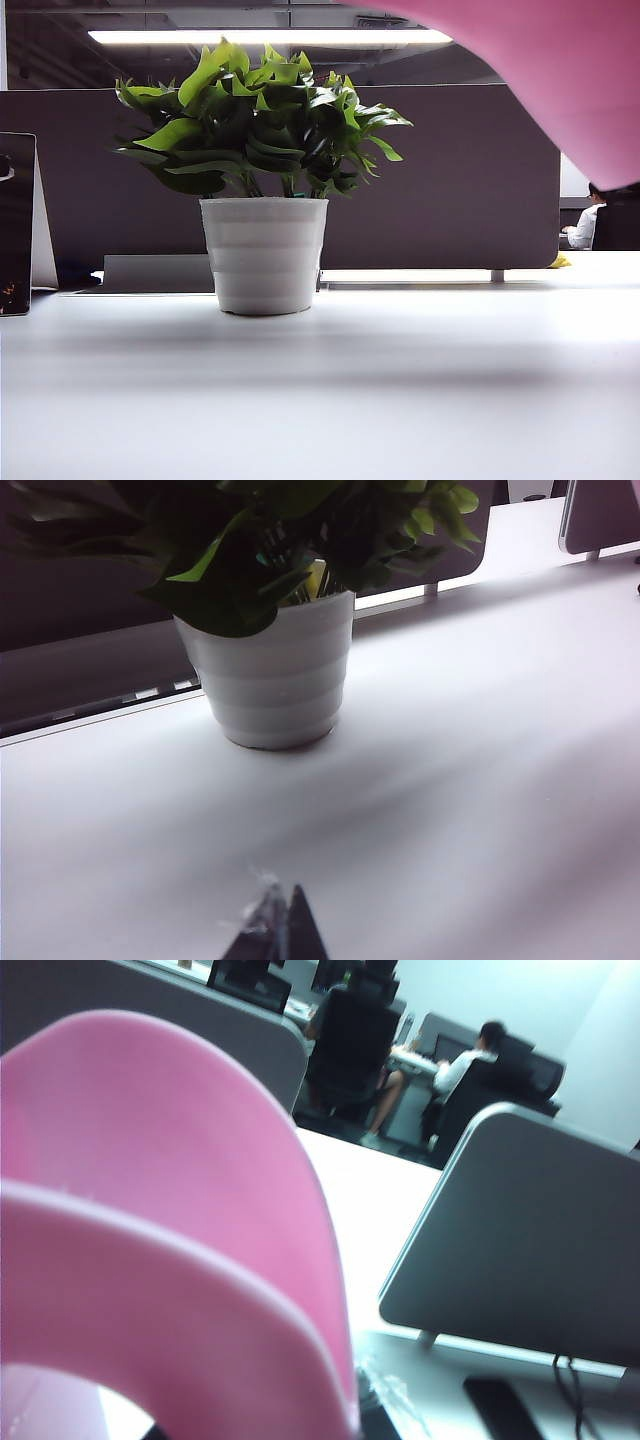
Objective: Pick up the watering can from the table, water the potted plant, and put the can back.
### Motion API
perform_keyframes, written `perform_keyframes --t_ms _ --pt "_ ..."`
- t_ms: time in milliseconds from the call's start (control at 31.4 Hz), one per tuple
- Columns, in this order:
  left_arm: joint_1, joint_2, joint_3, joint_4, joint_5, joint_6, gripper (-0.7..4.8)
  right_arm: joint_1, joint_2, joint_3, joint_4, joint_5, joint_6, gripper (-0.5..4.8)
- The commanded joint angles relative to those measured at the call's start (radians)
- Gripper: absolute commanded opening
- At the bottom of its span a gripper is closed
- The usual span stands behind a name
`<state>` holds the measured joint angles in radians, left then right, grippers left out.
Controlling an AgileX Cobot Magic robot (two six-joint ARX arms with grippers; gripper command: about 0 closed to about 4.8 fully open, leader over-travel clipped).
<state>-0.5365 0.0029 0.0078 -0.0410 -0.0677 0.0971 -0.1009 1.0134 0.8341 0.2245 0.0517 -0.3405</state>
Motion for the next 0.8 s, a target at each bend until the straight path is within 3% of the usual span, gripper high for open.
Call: perform_keyframes --t_ms 32,414,796 --pt "0.013 0.001 0.001 0.013 0.0 0.0 -0.05 0.013 0.008 0.064 0.069 0.021 -0.013 -0.05" --pt "0.098 0.001 0.001 0.012 0.001 0.0 -0.05 0.084 0.064 0.17 0.036 0.09 -0.144 -0.05" --pt "0.099 0.001 0.001 0.013 0.0 0.0 -0.05 0.104 0.089 0.223 0.035 0.116 -0.218 -0.05"
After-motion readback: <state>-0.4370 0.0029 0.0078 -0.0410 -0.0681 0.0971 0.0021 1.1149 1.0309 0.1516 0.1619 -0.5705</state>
